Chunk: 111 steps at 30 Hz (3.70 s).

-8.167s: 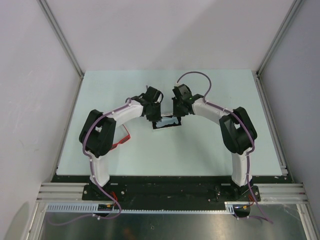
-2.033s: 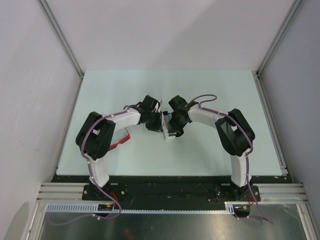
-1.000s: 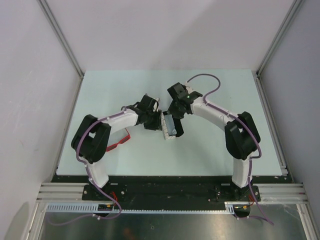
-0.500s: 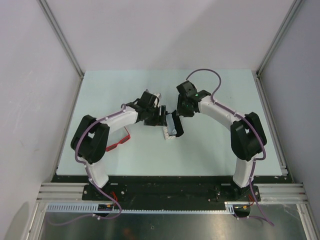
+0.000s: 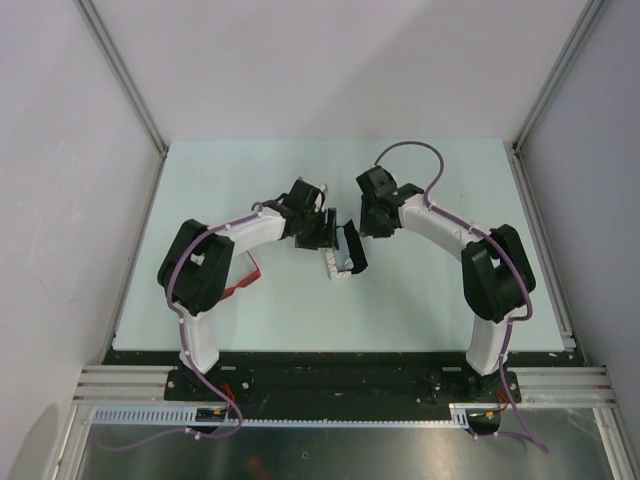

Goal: Organize the sunglasses

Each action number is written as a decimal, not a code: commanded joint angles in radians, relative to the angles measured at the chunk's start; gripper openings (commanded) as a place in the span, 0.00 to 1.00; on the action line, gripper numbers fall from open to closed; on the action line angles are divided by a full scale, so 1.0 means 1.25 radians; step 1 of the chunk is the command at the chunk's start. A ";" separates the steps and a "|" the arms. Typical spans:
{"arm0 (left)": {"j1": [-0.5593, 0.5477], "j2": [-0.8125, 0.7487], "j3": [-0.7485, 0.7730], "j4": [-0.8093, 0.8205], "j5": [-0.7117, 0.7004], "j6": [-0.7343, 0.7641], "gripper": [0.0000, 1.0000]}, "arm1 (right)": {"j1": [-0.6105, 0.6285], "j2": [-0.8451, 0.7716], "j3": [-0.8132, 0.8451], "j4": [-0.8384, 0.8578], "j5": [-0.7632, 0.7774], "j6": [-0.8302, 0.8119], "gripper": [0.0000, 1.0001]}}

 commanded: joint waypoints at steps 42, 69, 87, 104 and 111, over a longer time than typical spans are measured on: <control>0.096 -0.015 0.200 -0.064 -0.216 0.092 0.70 | 0.043 -0.144 -0.069 0.073 0.012 0.013 0.60; 0.491 -0.675 -0.228 -0.163 -0.415 -0.008 1.00 | 0.323 0.330 0.305 0.438 -0.146 -0.271 0.67; 0.610 -0.656 -0.238 -0.164 -0.336 -0.063 1.00 | 0.345 0.523 0.584 0.258 -0.127 -0.249 0.51; 0.629 -0.672 -0.237 -0.164 -0.293 -0.079 1.00 | 0.344 0.511 0.606 0.186 0.000 -0.263 0.00; 0.628 -0.669 -0.184 -0.163 -0.098 -0.032 1.00 | 0.274 0.337 0.539 0.238 0.040 -0.287 0.00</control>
